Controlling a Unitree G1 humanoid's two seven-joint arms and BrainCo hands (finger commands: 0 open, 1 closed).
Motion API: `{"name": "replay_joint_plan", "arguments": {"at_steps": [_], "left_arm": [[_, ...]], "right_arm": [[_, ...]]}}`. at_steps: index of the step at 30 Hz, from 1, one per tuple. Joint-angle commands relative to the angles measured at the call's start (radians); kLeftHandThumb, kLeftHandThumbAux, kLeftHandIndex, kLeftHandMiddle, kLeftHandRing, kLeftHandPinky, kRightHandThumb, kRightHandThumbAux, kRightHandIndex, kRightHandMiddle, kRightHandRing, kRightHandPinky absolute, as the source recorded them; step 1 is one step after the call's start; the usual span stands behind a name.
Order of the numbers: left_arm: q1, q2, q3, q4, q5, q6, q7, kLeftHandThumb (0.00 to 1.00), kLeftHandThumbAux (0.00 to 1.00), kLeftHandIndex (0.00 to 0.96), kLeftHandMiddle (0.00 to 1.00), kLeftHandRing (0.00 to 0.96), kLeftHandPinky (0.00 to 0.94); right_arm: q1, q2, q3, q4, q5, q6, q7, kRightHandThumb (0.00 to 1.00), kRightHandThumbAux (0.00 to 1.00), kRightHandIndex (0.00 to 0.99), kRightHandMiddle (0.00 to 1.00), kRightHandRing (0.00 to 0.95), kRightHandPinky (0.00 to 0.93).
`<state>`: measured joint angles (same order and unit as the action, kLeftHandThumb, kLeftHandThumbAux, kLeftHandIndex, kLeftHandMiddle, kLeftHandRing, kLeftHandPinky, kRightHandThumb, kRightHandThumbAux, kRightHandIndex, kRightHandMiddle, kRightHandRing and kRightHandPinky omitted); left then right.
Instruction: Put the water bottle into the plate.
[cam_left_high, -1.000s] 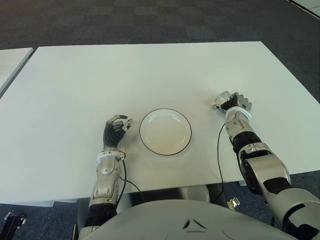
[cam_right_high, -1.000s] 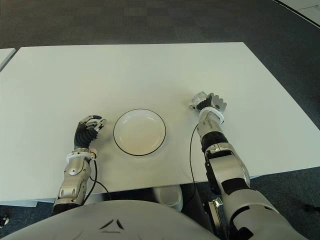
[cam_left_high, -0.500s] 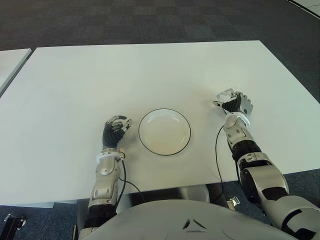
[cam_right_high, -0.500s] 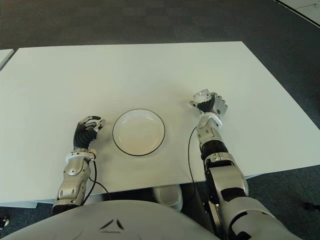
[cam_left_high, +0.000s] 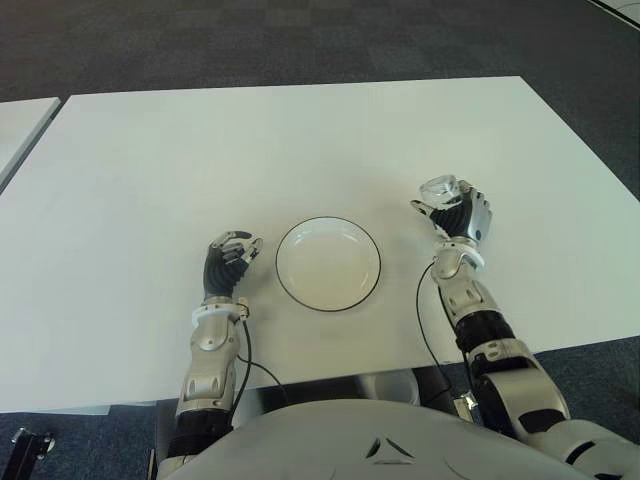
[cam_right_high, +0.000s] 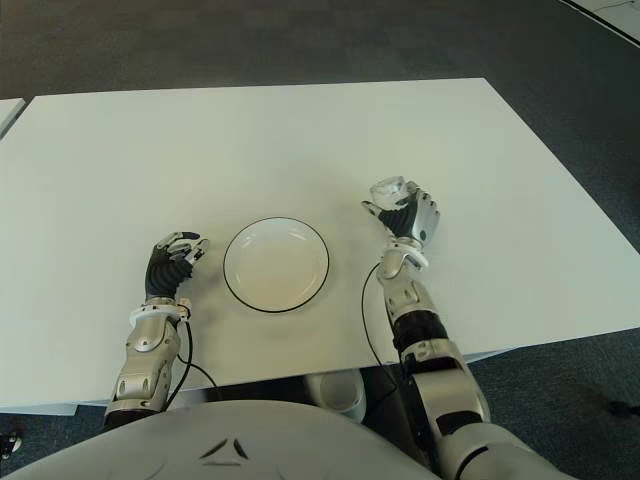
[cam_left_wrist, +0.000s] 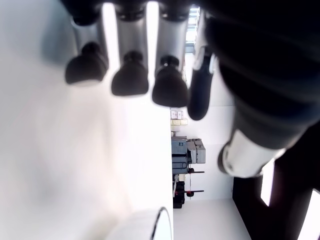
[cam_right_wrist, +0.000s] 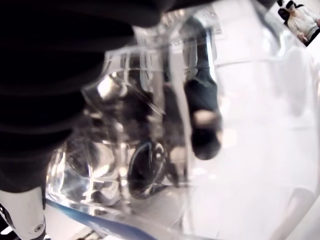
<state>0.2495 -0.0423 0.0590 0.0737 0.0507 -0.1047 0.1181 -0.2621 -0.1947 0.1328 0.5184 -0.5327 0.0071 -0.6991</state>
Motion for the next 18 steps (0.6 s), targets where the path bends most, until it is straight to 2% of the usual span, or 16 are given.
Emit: {"name": "replay_joint_plan", "arguments": {"at_steps": [1,9,18], "left_arm": [[0.016,-0.004,-0.007,0.008,0.010,0.012,0.009,0.701,0.720,0.438,0.834,0.832,0.832],[0.015,-0.007,-0.008,0.007,0.003,0.033,0.001,0.702,0.720,0.438,0.830,0.833,0.830],[0.016,-0.007,-0.010,0.010,0.004,0.022,-0.001,0.701,0.720,0.438,0.827,0.824,0.819]], "right_arm": [[0.069,0.039,0.026,-0.188,-0.003,0.017,0.055,0.704,0.726,0.439,0.869,0.874,0.871],[0.090,0.042,0.029,-0.322,0.013,-0.039,0.136,0.704,0.724,0.438,0.885,0.881,0.875],[0.128,0.050,0.074,-0.436,0.026,-0.148,0.212,0.705,0.724,0.438,0.883,0.882,0.867]]}}
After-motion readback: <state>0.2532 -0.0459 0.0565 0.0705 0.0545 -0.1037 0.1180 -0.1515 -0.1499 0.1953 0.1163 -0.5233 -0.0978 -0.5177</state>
